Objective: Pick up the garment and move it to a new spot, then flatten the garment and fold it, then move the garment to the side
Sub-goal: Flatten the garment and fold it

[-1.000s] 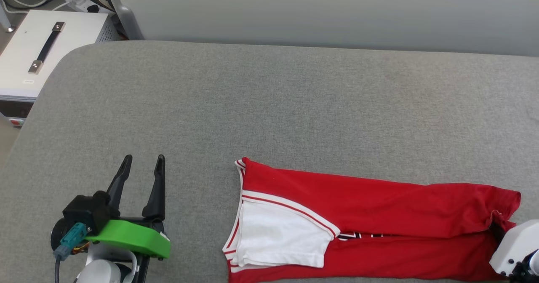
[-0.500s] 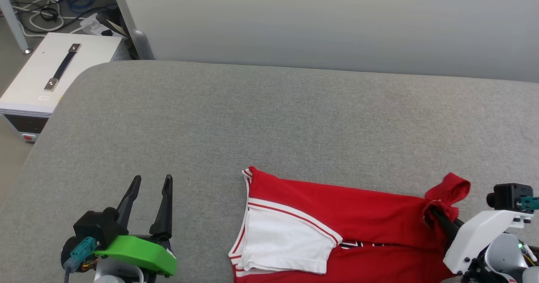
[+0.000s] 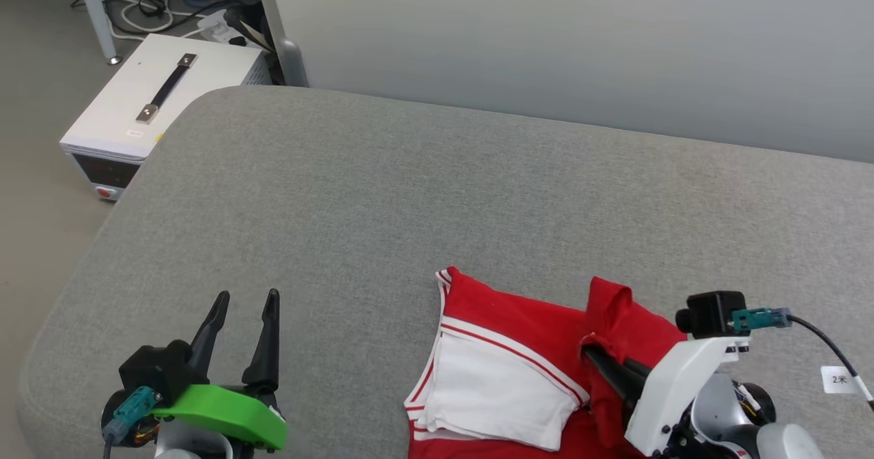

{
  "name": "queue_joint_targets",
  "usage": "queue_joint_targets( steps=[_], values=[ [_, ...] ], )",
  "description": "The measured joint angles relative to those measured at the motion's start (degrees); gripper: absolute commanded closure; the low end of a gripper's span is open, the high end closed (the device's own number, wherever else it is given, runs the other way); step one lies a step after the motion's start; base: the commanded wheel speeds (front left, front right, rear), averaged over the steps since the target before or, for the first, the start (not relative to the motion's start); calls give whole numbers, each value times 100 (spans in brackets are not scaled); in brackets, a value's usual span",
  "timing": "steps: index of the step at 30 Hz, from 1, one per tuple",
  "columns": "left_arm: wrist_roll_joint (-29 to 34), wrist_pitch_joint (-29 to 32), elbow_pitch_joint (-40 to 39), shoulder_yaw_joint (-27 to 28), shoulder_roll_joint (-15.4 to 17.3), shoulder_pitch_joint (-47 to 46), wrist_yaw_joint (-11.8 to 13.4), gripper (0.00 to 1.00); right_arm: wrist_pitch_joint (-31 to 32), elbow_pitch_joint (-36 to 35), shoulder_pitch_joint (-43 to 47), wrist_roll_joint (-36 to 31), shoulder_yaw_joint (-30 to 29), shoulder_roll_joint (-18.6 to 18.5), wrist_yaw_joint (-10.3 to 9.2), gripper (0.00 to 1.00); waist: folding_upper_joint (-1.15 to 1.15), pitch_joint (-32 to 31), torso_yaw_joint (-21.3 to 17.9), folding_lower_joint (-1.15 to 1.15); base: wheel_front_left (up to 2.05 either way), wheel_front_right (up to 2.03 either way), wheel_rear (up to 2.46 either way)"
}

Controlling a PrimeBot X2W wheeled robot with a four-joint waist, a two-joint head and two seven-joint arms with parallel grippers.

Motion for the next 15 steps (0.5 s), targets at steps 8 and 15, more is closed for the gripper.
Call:
queue_joint_targets(
  steps=[8,15],
  values=[
    [-1,0,-4,13,11,-8,0,0,-455,443,-204,485,665,23,0,100,0,95,316,0,0,0,0],
    [-1,0,-3,-46,16,-32,0,0,-956,1035,-528,563,1049,30,-1,100,0,204,531,0,0,0,0]
  ],
)
